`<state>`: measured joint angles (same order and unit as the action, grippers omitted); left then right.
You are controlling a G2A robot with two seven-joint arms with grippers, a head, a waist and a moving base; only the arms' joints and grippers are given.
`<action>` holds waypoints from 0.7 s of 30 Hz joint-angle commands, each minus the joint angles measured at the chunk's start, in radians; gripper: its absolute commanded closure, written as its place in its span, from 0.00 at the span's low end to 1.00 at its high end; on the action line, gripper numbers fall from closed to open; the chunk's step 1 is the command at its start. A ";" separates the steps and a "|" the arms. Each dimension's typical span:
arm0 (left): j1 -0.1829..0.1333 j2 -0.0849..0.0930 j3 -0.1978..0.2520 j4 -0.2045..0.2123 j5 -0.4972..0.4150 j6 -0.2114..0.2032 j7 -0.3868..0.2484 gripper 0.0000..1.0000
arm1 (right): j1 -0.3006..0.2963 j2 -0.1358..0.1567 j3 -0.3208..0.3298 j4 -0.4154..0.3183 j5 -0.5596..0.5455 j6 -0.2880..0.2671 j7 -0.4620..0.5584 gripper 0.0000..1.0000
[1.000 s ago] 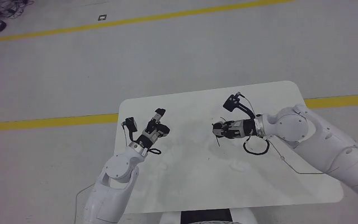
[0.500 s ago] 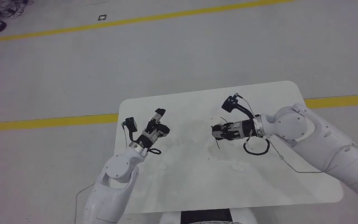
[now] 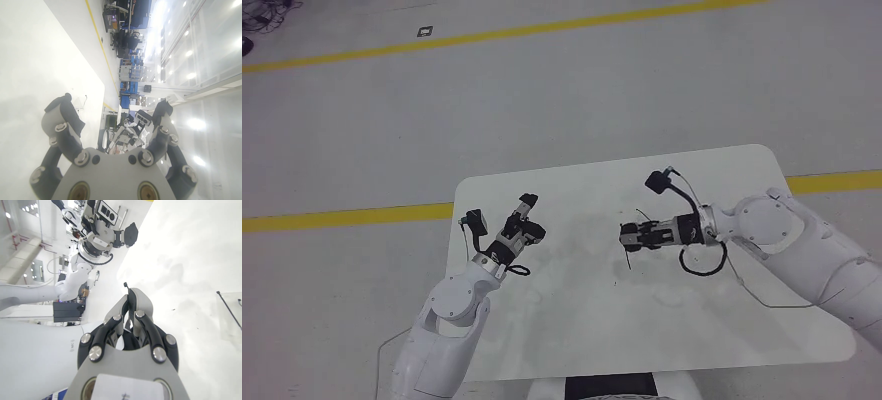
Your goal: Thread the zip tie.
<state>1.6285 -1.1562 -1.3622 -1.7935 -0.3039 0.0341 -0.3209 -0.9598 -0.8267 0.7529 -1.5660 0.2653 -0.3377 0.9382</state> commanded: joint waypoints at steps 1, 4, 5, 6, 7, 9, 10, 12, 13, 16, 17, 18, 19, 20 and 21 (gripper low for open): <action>0.000 0.000 0.000 0.000 0.000 0.000 0.000 0.00 | 0.000 -0.008 0.000 0.020 0.063 -0.002 0.017 1.00; 0.000 0.000 0.000 0.000 0.000 0.000 0.000 0.00 | 0.001 -0.020 0.005 0.046 0.112 -0.002 0.044 1.00; 0.000 0.000 0.000 0.000 0.000 0.000 0.000 0.00 | 0.001 -0.024 0.006 0.053 0.126 -0.002 0.052 1.00; 0.000 0.000 0.000 0.000 0.000 0.000 0.000 0.00 | 0.001 -0.028 0.008 0.061 0.137 -0.002 0.059 1.00; 0.000 0.000 0.000 0.000 0.000 0.000 0.000 0.00 | 0.000 -0.033 0.010 0.069 0.151 -0.002 0.066 1.00; 0.000 0.000 0.000 0.000 0.000 0.000 0.000 0.00 | -0.003 -0.043 0.016 0.088 0.183 -0.002 0.084 1.00; 0.000 0.000 0.000 0.000 0.000 0.000 0.000 0.00 | -0.004 -0.047 0.019 0.097 0.188 -0.002 0.090 1.00; 0.000 0.000 0.000 0.000 0.000 0.000 0.000 0.00 | -0.008 -0.058 0.025 0.111 0.205 -0.002 0.105 1.00; 0.000 0.000 0.000 0.000 0.000 0.000 0.000 0.00 | -0.011 -0.063 0.028 0.119 0.217 -0.002 0.112 1.00; 0.000 0.000 0.000 0.000 0.000 0.000 0.000 0.00 | -0.018 -0.081 0.042 0.146 0.256 -0.002 0.139 1.00; 0.000 0.000 0.000 0.000 0.000 0.000 0.000 0.00 | -0.021 -0.086 0.048 0.152 0.271 -0.002 0.148 1.00; 0.000 0.000 0.000 0.000 0.000 0.000 0.000 0.00 | -0.025 -0.095 0.059 0.159 0.293 -0.002 0.163 1.00; 0.000 0.000 0.000 0.000 0.000 0.000 0.000 0.00 | -0.028 -0.101 0.069 0.164 0.305 -0.002 0.178 1.00; 0.000 0.000 0.000 0.000 0.000 0.000 0.000 0.00 | -0.029 -0.108 0.082 0.161 0.313 -0.002 0.199 1.00; 0.000 0.000 0.000 0.000 0.000 0.000 0.000 0.00 | -0.034 -0.116 0.098 0.162 0.323 -0.002 0.218 1.00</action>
<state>1.6285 -1.1562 -1.3622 -1.7935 -0.3039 0.0341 -0.3210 -0.9898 -0.9355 0.8342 -1.4036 0.5789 -0.3400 1.1335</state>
